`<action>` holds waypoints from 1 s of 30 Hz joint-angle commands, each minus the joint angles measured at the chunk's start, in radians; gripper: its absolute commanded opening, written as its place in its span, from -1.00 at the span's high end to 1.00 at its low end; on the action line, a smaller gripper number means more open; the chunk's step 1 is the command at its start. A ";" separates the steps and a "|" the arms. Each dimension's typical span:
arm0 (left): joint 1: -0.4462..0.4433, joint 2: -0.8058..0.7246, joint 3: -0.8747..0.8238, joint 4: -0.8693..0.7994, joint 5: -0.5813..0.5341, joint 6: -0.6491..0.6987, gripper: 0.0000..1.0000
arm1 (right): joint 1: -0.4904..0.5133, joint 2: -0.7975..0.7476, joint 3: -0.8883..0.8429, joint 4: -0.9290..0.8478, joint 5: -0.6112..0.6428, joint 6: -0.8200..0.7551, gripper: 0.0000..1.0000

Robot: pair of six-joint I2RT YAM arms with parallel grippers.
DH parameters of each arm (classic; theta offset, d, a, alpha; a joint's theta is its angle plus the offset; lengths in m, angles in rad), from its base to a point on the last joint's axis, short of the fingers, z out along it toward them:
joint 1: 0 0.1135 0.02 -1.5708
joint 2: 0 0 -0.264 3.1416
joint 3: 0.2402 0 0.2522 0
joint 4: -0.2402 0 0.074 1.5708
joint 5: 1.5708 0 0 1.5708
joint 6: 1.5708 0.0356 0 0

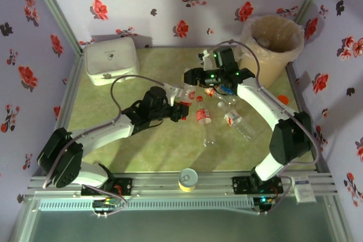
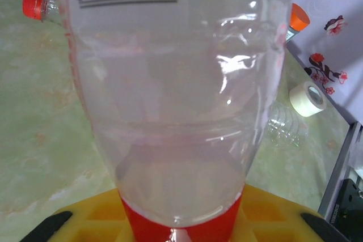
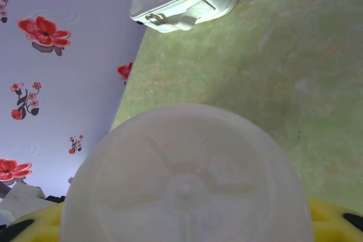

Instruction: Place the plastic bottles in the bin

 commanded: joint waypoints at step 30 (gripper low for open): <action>0.024 -0.246 -0.164 0.121 0.064 -0.159 -0.99 | -0.451 0.039 0.641 0.092 0.950 -0.498 0.43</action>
